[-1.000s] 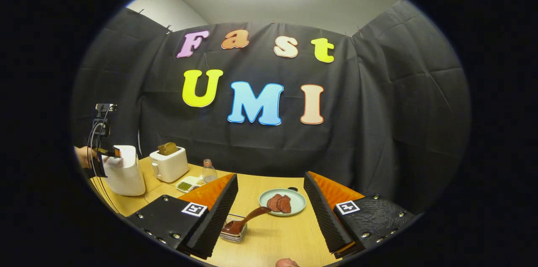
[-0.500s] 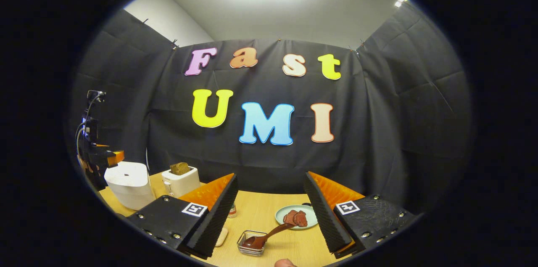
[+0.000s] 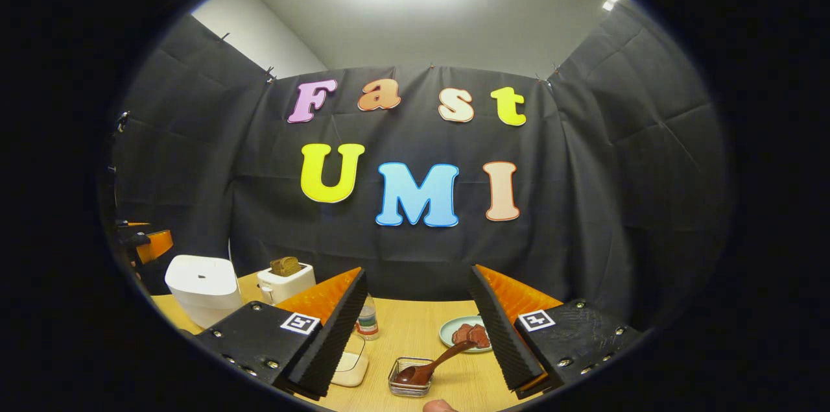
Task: Close the left gripper, press the button to open the rice cooker; take a wooden spoon from the chopstick holder with the right hand, scoop a spoonful of rice and pour it into the rice cooker, then put the wooden spoon back into the chopstick holder.
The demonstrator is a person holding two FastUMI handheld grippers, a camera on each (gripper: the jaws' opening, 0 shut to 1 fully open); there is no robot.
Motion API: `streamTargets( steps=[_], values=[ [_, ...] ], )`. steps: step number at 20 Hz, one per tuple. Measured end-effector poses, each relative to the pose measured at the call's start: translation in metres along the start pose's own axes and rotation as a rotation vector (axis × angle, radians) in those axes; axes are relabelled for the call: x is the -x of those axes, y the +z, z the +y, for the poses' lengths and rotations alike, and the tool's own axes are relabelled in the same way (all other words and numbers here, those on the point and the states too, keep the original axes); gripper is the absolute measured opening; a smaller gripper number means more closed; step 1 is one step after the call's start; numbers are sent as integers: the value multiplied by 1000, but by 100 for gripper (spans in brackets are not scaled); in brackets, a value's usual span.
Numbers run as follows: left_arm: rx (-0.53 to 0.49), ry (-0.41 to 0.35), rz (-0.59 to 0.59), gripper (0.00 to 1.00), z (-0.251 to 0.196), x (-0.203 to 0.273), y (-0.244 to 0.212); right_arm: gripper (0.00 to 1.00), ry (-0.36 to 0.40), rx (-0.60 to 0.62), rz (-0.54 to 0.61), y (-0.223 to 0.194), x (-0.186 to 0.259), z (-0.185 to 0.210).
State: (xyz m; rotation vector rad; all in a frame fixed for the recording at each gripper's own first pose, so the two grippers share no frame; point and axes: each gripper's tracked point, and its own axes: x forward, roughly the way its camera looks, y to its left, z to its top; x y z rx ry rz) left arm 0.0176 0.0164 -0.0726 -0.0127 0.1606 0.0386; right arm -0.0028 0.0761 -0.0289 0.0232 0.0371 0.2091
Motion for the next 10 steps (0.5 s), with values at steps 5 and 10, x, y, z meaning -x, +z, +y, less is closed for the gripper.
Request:
streamTargets(
  steps=[5,10],
  values=[
    [-4,-21,3,97,-7,14,-8,95,8,-9,4,0,-2,8],
    [-16,-43,-37,97,-14,19,8,95,16,-10,-7,2,-1,15]
  ],
)
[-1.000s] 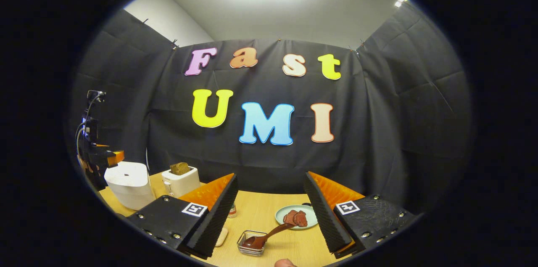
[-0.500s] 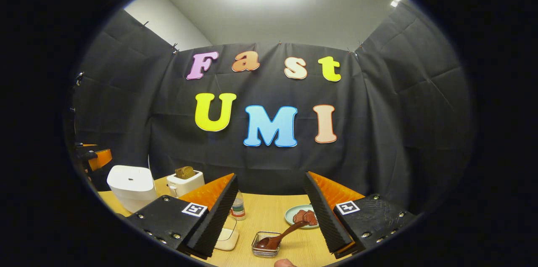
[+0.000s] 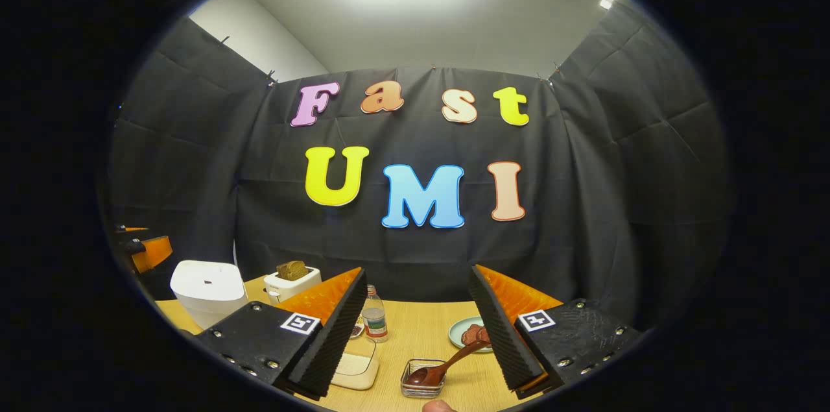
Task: Close the left gripper, press the button to open the rice cooker; take a wooden spoon from the chopstick holder with the right hand, scoop a spoonful of rice and pour it into the rice cooker, then put the wooden spoon back into the chopstick holder.
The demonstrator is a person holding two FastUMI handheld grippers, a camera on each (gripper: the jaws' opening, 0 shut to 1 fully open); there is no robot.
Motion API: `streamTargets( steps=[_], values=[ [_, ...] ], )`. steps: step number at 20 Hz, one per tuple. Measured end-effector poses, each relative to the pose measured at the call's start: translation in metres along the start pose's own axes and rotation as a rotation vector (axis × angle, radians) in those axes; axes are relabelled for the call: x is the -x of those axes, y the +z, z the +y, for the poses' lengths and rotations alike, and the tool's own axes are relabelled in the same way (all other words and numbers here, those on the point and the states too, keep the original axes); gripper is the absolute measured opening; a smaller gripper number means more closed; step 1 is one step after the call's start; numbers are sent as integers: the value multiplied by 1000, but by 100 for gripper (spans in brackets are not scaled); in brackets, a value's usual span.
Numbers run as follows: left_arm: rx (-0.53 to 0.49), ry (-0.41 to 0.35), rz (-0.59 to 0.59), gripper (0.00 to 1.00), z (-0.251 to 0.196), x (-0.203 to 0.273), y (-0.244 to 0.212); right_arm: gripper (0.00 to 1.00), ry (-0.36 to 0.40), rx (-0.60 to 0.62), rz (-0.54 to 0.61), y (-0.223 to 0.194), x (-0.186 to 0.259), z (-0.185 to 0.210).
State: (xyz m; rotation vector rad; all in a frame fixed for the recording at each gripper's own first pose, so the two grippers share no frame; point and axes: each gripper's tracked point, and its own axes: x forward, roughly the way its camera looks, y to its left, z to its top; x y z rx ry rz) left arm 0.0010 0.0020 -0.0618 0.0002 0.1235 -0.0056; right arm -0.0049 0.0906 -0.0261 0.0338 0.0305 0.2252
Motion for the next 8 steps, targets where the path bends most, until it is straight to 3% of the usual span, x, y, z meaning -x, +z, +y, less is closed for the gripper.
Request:
streamTargets(
  steps=[8],
  values=[
    [-15,-3,-42,97,0,2,27,95,5,-8,-8,3,-1,4]
  ],
)
